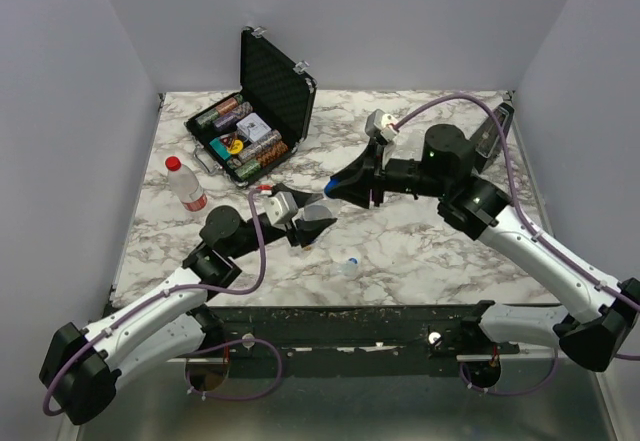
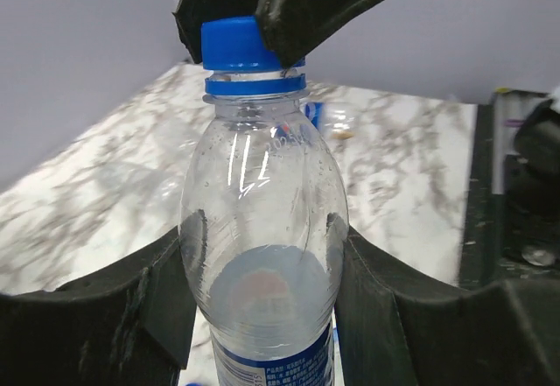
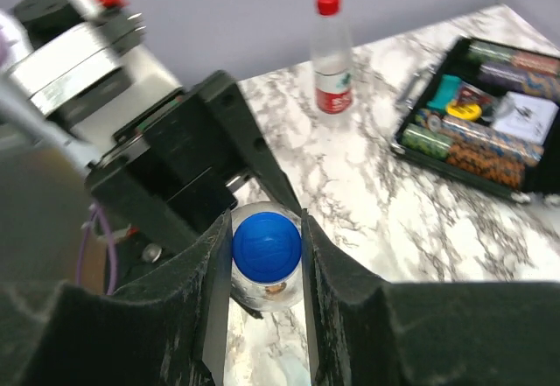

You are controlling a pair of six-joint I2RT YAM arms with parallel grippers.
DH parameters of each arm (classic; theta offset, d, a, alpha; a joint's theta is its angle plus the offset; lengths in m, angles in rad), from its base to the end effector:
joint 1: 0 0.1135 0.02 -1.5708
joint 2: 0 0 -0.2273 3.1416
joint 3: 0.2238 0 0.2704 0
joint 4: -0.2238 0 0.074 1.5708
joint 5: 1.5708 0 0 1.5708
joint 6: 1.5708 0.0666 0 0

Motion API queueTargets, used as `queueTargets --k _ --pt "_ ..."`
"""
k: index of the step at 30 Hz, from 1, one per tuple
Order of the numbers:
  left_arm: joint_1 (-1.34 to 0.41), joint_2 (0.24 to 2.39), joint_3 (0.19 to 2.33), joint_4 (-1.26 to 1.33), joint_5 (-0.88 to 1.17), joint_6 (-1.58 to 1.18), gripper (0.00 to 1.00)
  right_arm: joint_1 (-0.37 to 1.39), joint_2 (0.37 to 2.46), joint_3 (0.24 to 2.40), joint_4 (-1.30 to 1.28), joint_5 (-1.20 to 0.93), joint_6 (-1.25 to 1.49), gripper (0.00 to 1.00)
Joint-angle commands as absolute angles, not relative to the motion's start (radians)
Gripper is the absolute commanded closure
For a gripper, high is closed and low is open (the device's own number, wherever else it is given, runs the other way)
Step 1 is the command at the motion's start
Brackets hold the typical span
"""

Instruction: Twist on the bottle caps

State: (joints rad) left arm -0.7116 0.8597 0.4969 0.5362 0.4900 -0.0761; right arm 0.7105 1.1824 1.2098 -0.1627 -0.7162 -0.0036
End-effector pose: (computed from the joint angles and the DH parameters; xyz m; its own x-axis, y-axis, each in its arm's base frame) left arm 0.1842 -0.2002 0.2712 0.0598 -0.1401 -0.9883 0.9345 0.3558 0.0061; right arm 0.2132 0.2412 0.3743 -0.0987 -0.0885 -0.9912 -0.9854 0.1472 0.0850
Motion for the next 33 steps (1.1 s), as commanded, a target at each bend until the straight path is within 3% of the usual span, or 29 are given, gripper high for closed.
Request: queueTargets --k 1,7,11,14,15,17,20,27,33 --pt "-0.732 0.782 0.486 0.546 0.137 0.135 1.0 0.83 1.209 1.138 -0.175 -0.249 0.193 0.87" --pt "-0.799 0.793 0.482 0.515 -0.127 0.273 1.0 1.015 1.307 1.181 -0.262 0.257 0.331 0.93" --pt "-0.818 0.801 0.486 0.492 -0.184 0.298 1.0 1.025 1.28 1.151 -0.177 0.27 0.357 0.91" --pt "-0.818 0.808 0.502 0.469 -0.17 0.269 1.0 1.025 1.229 1.178 -0.152 0.233 0.302 0.75" --pt "-0.815 0.814 0.508 0.459 -0.158 0.259 1.0 1.023 1.217 1.196 -0.156 0.213 0.282 0.7" --pt "-0.816 0.834 0.525 0.428 -0.123 0.239 1.0 1.02 1.183 1.224 -0.156 0.175 0.256 0.49" --pt "-0.808 0.864 0.554 0.391 -0.025 0.193 1.0 0.991 1.125 1.252 -0.156 0.08 0.207 0.32" --pt "-0.782 0.902 0.581 0.452 0.414 0.068 1.0 0.7 0.979 1.117 0.041 -0.501 0.227 0.25" --pt "-0.762 0.953 0.584 0.598 0.643 -0.118 1.0 0.644 0.957 1.063 0.087 -0.762 0.1 0.23"
